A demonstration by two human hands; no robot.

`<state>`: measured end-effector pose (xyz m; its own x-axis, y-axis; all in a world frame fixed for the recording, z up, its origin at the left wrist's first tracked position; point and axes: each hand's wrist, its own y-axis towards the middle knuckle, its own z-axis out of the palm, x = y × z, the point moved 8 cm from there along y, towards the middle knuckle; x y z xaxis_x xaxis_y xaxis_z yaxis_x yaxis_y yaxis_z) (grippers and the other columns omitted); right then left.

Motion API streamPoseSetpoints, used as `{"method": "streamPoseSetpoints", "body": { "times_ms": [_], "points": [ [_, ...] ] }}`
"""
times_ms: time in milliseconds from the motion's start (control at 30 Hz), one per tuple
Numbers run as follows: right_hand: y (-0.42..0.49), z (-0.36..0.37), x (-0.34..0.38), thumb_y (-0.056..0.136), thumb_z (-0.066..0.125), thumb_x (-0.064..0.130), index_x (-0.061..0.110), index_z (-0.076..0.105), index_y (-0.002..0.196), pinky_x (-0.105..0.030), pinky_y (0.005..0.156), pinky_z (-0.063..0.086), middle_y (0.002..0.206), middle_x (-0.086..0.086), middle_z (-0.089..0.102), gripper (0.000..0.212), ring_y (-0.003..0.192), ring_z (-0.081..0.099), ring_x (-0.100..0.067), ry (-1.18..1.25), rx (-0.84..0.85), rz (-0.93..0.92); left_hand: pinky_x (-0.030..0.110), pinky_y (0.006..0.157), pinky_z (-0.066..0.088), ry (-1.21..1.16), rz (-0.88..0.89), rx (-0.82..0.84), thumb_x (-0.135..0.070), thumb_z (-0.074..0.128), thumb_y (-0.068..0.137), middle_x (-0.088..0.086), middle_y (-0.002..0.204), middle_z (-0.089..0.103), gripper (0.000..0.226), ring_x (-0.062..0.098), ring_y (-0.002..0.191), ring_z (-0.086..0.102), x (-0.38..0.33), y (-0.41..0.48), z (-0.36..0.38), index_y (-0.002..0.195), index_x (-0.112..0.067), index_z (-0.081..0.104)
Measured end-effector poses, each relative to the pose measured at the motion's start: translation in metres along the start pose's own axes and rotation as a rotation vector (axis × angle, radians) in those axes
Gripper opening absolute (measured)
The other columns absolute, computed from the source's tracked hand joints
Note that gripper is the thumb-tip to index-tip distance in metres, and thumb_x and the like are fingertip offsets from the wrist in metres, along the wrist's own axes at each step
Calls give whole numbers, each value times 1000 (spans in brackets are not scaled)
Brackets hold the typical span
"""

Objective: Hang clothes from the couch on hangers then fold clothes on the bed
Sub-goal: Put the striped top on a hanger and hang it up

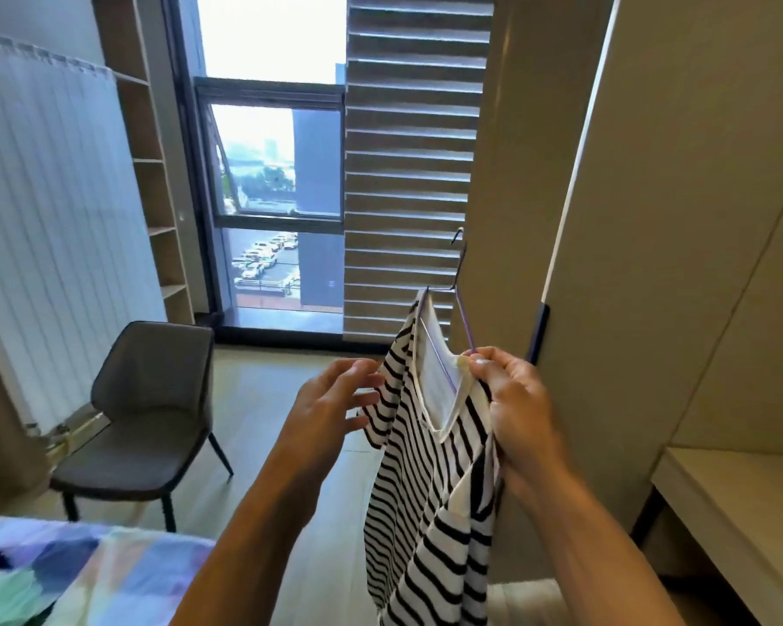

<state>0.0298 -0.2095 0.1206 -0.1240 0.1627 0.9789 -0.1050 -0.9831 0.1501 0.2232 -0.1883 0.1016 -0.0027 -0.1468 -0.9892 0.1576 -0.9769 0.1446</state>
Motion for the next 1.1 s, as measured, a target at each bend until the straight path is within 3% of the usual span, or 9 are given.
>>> {"method": "streamPoseSetpoints", "body": {
  "times_ms": [133,233,400,567,633,733,900,1000,1100],
  "points": [
    [96,22,-21,103,53,13,20,66,76,-37,74,48,72,-3,63,30,74,56,-21,9,-32,-5,27,81,52,20,0,55,-37,43,105,-13,99,76,27,8,99,70,20,100,11,107,-28,69],
    [176,41,-43,102,54,16,18,64,83,-39,75,44,82,-10,56,21,78,50,-23,10,-38,-26,27,83,52,38,31,82,-37,44,105,-16,102,75,26,3,99,70,37,183,17,109,-29,69],
    [310,52,-76,101,54,12,21,62,73,-34,67,39,82,-7,52,31,78,45,-21,23,-114,-48,31,87,53,56,25,106,-39,47,103,-12,102,76,26,6,101,70,62,326,37,109,-28,69],
    [439,53,-83,102,53,11,23,68,70,-35,72,42,81,-9,56,37,82,49,-22,51,-187,-56,32,88,53,47,50,194,-37,48,103,-13,101,76,24,3,96,70,72,456,74,105,-28,70],
    [482,52,-81,103,51,11,26,68,68,-42,69,41,83,-16,57,42,88,45,-21,53,-213,-56,32,88,52,21,38,225,-36,48,104,-12,101,76,24,5,98,70,76,506,90,105,-27,71],
    [543,39,-84,104,49,10,20,57,78,-47,60,46,94,-37,54,29,89,45,-18,10,-311,-76,32,86,51,-19,14,302,-35,49,102,-8,101,76,24,11,100,70,92,581,123,101,-26,72],
    [641,7,-102,101,54,15,16,63,85,-9,55,45,81,-2,64,18,70,58,-5,-94,-470,-153,32,89,53,-60,12,463,-32,49,102,3,105,74,26,17,104,68,123,694,187,105,-18,71],
    [693,-9,-108,101,53,12,17,62,80,-6,53,44,78,1,63,23,58,56,5,-82,-574,-172,42,98,51,-60,16,595,-34,49,103,0,108,74,27,20,108,67,140,759,230,106,-19,71],
    [738,-27,-105,99,55,7,17,60,74,-4,55,42,70,3,60,27,56,55,3,-84,-715,-204,42,98,50,-63,-9,721,-33,49,103,2,108,74,27,24,108,67,148,817,273,105,-19,72]
  ]
}}
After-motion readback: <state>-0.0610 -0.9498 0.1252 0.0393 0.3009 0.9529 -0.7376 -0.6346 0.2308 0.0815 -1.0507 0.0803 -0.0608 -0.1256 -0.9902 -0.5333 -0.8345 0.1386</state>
